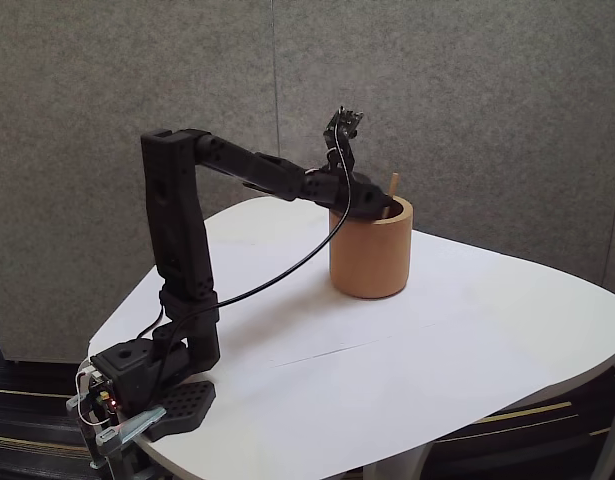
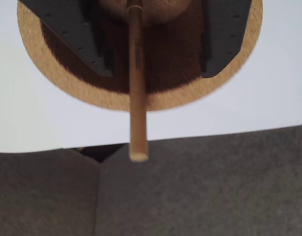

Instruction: Grab the pen and put it in the pen holder.

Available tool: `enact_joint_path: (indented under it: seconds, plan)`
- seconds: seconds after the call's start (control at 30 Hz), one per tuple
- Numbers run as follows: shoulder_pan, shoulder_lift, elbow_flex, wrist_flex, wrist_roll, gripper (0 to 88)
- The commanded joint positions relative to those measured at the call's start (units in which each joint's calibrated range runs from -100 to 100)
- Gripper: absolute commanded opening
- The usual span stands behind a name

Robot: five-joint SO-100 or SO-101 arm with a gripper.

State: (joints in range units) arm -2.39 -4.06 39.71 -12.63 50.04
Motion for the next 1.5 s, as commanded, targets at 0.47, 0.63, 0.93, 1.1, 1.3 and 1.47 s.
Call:
enact_joint_path:
  seconds: [0.47, 0.63, 0.93, 1.1, 1.3, 1.47]
  plan:
    - [-0.54, -3.87, -40.97, 33.73, -0.31, 24.5]
    - [-0.54, -10.86, -44.58, 45.42, -0.31, 24.4]
    - [-1.05, -31.03, -33.94, 73.56, -14.69, 24.3]
    - [-3.62, -43.39, -17.60, 78.05, -25.74, 24.3]
    - [-3.25, -59.74, 9.39, 77.54, -38.59, 24.3]
    - [-3.03, -71.94, 27.89, 77.97, -46.17, 24.2]
